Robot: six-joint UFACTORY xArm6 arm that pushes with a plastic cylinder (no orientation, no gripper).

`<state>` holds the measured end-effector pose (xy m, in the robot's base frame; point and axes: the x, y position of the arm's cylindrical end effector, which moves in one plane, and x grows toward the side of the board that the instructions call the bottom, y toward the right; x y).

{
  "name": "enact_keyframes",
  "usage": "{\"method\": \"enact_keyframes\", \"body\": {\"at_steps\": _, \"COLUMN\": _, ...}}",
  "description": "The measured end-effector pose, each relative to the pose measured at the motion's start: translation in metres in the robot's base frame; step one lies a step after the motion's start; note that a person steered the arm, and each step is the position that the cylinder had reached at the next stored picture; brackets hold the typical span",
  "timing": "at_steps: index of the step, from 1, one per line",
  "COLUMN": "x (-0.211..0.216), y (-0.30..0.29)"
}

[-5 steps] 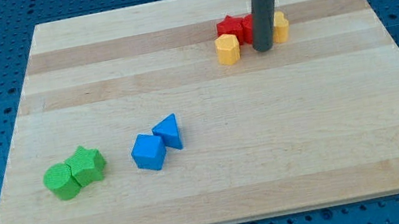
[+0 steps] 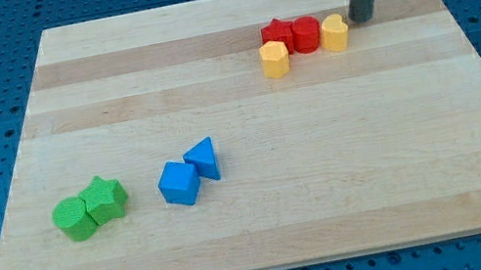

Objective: Push the yellow heart closer to the group of blocks

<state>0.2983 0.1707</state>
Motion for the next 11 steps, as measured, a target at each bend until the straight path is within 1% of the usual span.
{"method": "enact_keyframes", "body": {"at_steps": 1, "x": 0.002, "y": -0.015}}
{"method": "enact_keyframes", "body": {"at_steps": 2, "x": 0.022, "y": -0.022}}
{"method": "enact_keyframes", "body": {"at_steps": 5, "x": 0.056, "y": -0.028}}
{"method": "enact_keyframes", "body": {"at_steps": 7, "x": 0.056, "y": -0.034}}
{"method": "enact_keyframes", "body": {"at_steps": 8, "x": 0.056, "y": -0.046}}
{"method": "enact_keyframes", "body": {"at_steps": 11, "x": 0.058, "y": -0.124}}
